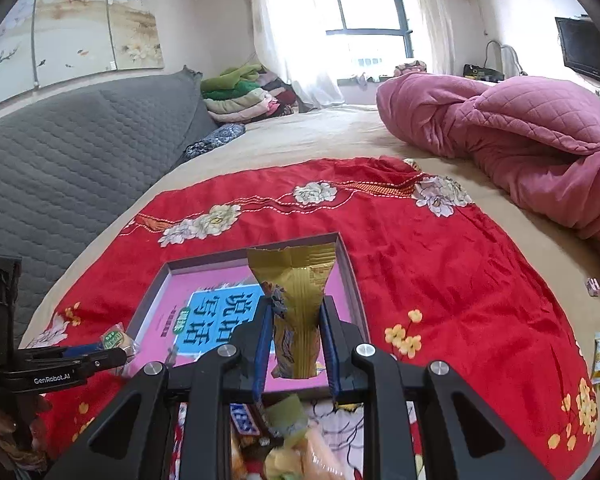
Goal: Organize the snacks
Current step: 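Carry the gold bar into the box while the left gripper moves the round cake there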
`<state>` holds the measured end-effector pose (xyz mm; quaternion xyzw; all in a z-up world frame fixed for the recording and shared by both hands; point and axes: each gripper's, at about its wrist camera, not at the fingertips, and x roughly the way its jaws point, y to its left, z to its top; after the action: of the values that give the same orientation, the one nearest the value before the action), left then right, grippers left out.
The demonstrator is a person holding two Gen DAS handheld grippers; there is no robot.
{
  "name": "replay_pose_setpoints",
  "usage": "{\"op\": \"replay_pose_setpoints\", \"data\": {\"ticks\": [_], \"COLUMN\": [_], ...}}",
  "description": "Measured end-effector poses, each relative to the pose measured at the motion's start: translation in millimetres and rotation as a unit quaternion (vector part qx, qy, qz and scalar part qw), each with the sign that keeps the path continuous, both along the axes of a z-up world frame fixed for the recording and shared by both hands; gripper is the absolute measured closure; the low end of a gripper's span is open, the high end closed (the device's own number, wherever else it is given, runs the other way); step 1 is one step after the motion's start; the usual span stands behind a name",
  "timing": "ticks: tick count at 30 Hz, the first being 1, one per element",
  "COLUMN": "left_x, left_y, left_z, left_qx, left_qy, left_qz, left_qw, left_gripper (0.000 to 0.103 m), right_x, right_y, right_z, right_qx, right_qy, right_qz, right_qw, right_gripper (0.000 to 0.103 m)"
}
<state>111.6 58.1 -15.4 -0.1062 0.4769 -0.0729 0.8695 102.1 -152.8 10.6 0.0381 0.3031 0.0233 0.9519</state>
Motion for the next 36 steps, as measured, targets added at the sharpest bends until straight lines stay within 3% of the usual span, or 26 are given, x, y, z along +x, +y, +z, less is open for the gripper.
{"op": "replay_pose_setpoints", "data": {"ticks": [15, 36], "left_x": [26.0, 31.3], "left_y": [-11.8, -8.4], "left_z": [-29.0, -42.8], "left_qx": [-0.006, -0.007], "left_qy": [0.018, 0.032], "left_qz": [-0.016, -0.012], "left_qw": [0.9997, 0.9994], "left_gripper": [0.055, 0.055], "right_x": [21.9, 45.2], "right_y": [-1.7, -5.4], "right_z": [-34.3, -75.7], "right_qx": [-0.018, -0.014], "right_qy": [0.052, 0.108], "right_qz": [-0.014, -0.024], "right_qw": [0.998, 0.994], "right_gripper": [0.079, 0.079]}}
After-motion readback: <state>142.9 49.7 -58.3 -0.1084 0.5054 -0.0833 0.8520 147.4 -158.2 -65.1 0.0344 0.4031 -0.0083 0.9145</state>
